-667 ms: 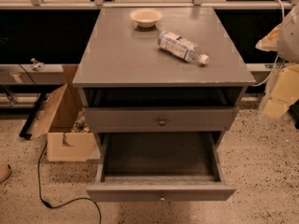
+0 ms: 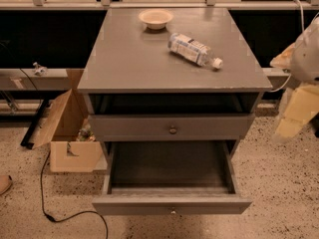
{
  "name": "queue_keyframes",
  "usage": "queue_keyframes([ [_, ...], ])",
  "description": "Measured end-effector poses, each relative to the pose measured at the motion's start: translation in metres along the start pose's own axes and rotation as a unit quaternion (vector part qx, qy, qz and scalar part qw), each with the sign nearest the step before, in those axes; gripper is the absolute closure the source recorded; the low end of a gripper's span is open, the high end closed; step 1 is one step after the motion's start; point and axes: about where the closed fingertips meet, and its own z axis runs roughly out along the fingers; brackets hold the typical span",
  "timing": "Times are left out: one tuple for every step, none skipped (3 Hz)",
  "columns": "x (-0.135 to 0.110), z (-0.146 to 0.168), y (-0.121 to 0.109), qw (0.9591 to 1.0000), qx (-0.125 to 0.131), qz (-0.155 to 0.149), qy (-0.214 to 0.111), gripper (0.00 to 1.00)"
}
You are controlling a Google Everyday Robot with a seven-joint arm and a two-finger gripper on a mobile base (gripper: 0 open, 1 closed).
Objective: Close middle drawer
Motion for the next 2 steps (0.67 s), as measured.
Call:
queue_keyframes([
  [0.016,0.057,0.017,0.9996,-0.022,0.012,0.009,0.00],
  [0.032,0.126,0.047,0.9976,-0.060,0.035,-0.001,0.00],
])
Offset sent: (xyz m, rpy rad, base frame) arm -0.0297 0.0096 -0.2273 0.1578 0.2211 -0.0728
